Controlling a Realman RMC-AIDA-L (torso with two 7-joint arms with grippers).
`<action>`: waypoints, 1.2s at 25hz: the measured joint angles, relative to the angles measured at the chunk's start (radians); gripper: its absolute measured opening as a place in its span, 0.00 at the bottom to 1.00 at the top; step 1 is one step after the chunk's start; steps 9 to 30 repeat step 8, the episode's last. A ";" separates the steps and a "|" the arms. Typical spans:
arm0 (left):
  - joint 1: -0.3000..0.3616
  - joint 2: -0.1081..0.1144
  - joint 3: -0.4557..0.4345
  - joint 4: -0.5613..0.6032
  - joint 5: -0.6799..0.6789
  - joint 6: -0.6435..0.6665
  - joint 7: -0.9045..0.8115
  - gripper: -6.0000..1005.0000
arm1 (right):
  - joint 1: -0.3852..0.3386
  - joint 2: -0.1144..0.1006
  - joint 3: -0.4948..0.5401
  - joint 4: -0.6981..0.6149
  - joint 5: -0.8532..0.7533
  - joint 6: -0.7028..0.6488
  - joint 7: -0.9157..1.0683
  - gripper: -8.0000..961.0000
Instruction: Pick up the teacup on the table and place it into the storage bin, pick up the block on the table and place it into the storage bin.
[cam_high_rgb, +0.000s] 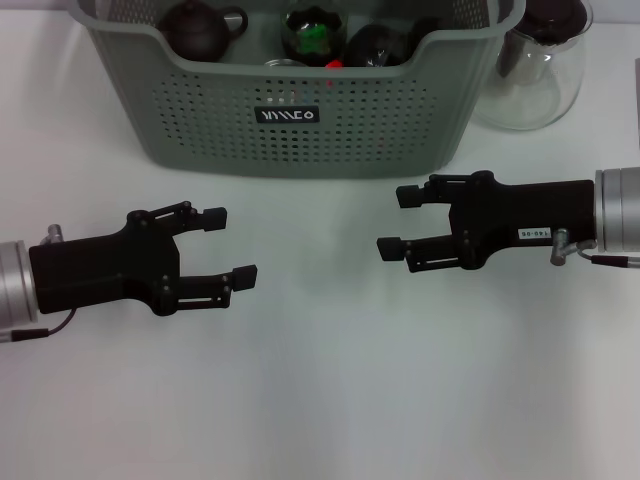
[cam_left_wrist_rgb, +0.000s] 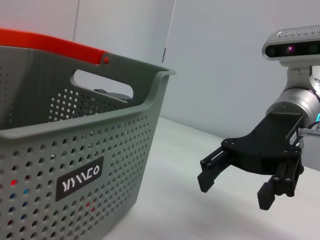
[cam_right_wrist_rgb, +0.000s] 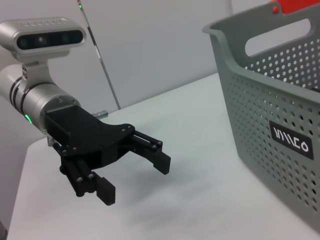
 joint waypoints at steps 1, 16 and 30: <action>0.000 0.000 0.000 0.000 0.000 0.000 0.000 0.87 | 0.000 -0.001 -0.001 0.000 0.000 -0.001 0.000 0.89; 0.000 0.003 0.000 0.004 0.000 0.000 0.001 0.87 | 0.003 -0.014 -0.005 0.000 0.000 -0.007 0.000 0.89; 0.000 0.003 0.000 0.004 0.000 0.000 0.001 0.87 | 0.003 -0.014 -0.005 0.000 0.000 -0.007 0.000 0.89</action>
